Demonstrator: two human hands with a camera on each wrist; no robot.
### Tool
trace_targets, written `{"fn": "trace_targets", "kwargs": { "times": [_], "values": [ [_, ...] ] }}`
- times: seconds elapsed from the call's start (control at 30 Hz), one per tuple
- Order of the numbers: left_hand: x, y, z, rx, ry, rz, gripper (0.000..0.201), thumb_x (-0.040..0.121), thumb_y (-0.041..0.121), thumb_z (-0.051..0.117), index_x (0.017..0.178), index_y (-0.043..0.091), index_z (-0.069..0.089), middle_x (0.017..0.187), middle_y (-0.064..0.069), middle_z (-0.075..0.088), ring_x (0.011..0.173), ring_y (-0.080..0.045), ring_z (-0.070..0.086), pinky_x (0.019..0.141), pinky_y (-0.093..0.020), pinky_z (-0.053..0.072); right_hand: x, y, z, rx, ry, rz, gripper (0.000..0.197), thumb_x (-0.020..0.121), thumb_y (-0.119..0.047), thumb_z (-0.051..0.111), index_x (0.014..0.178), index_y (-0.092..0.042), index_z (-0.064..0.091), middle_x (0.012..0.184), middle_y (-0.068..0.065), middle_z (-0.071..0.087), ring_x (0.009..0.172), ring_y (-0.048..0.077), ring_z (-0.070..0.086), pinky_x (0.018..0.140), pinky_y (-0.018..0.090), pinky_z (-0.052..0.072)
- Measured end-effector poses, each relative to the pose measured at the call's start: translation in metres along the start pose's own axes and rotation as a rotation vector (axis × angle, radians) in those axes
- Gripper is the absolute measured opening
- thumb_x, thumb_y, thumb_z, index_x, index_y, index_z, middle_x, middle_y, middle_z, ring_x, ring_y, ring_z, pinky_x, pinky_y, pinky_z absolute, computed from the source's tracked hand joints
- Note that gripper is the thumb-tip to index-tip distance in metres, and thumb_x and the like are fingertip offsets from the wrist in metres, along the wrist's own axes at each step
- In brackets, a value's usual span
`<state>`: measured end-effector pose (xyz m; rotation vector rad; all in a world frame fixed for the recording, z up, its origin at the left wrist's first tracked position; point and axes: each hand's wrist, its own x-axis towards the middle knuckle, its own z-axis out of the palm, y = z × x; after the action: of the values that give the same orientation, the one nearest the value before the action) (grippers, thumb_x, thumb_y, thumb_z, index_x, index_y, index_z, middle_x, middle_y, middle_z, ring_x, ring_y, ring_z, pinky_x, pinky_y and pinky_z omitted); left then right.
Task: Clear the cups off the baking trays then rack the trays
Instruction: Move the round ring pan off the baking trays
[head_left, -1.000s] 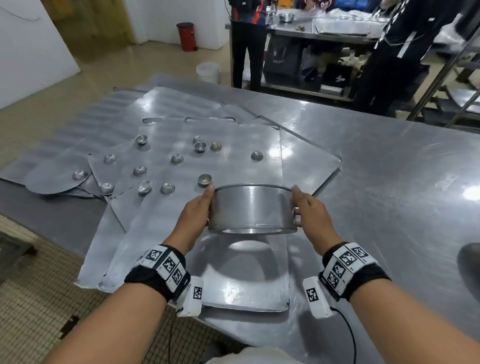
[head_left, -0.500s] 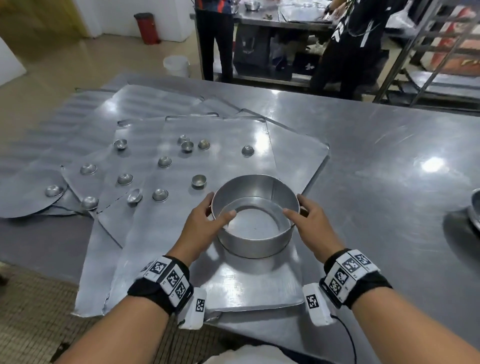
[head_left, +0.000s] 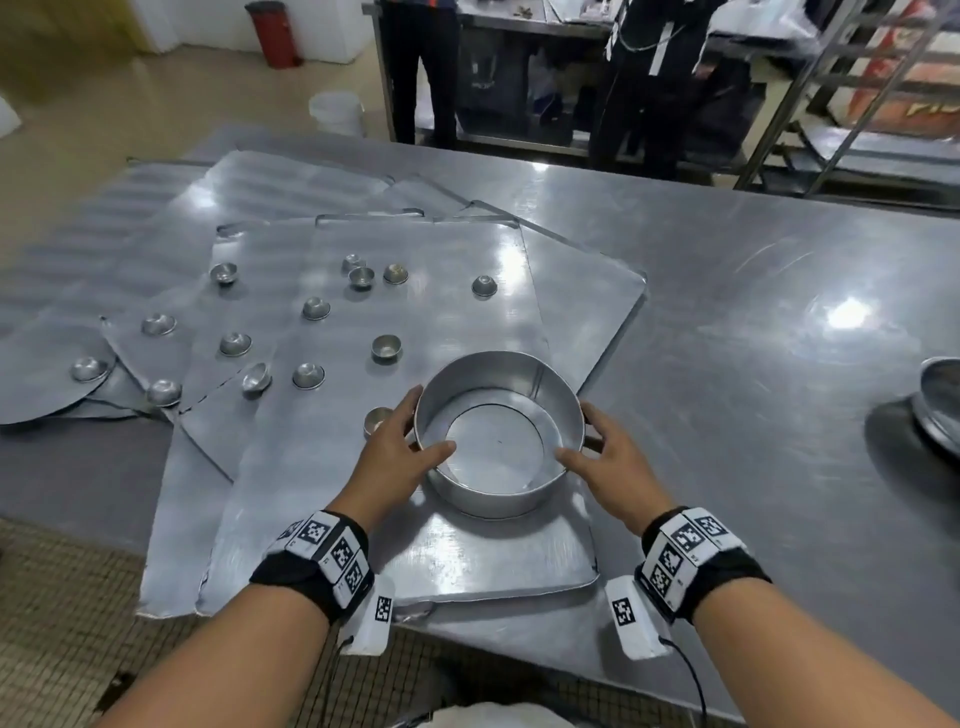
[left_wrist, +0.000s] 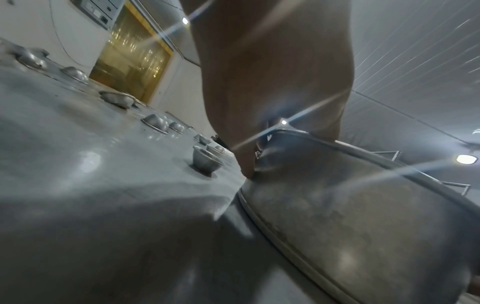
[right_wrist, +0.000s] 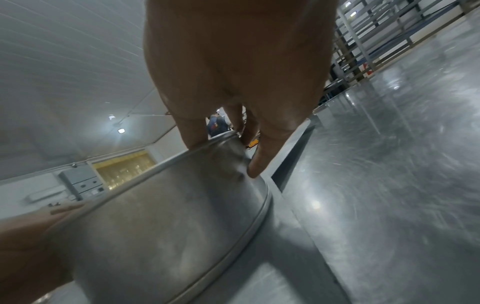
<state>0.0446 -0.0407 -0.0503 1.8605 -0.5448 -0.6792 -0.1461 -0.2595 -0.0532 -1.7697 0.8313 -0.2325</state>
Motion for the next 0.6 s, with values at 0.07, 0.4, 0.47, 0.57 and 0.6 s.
{"fn": "trace_targets", "kwargs": {
  "times": [0.07,0.4,0.47,0.57,0.6],
  "values": [
    [0.000,-0.001,-0.002,0.037,0.010,-0.004,0.079,0.088,0.021,0.078,0.154,0.032,0.036,0.117,0.027,0.046,0.121,0.000,0.055,0.097,-0.015,0.044,0.004,0.001,-0.002,-0.025,-0.020,-0.027,0.073,0.083,-0.031,0.079,0.147,-0.037,0.043,0.135,-0.011,0.059,0.119,0.006,0.060,0.097,0.034,0.053],
    [-0.013,0.014,0.000,0.201,0.096,-0.049,0.087,0.075,0.039,0.072,0.153,0.039,0.032,0.139,0.006,0.048,0.116,-0.012,0.059,0.104,-0.042,0.049,0.022,-0.001,-0.013,-0.155,-0.174,-0.090,0.082,0.081,-0.040,0.081,0.149,-0.035,0.036,0.135,-0.005,0.056,0.115,0.015,0.061,0.071,0.021,0.053],
    [-0.016,0.016,-0.001,0.225,0.106,-0.050,0.086,0.076,0.044,0.073,0.152,0.041,0.032,0.139,0.006,0.051,0.115,-0.012,0.061,0.100,-0.043,0.052,0.024,-0.005,-0.015,-0.239,-0.174,-0.108,0.086,0.081,-0.041,0.081,0.152,-0.031,0.034,0.143,-0.001,0.050,0.123,0.018,0.057,0.088,0.030,0.052],
    [-0.015,0.015,-0.008,0.297,0.121,-0.062,0.083,0.077,0.052,0.075,0.149,0.037,0.038,0.133,0.004,0.058,0.110,-0.012,0.064,0.090,-0.036,0.057,0.024,-0.021,-0.016,-0.406,-0.135,-0.153,0.091,0.082,-0.039,0.081,0.156,-0.019,0.031,0.152,0.005,0.037,0.140,0.022,0.039,0.113,0.036,0.034],
    [-0.014,0.015,-0.012,0.321,0.128,-0.061,0.078,0.078,0.050,0.076,0.147,0.032,0.044,0.127,0.002,0.062,0.106,-0.011,0.065,0.082,-0.026,0.058,0.024,-0.029,-0.016,-0.444,-0.125,-0.183,0.089,0.082,-0.039,0.080,0.155,-0.019,0.033,0.153,0.006,0.037,0.141,0.023,0.036,0.114,0.036,0.032]
  ]
}}
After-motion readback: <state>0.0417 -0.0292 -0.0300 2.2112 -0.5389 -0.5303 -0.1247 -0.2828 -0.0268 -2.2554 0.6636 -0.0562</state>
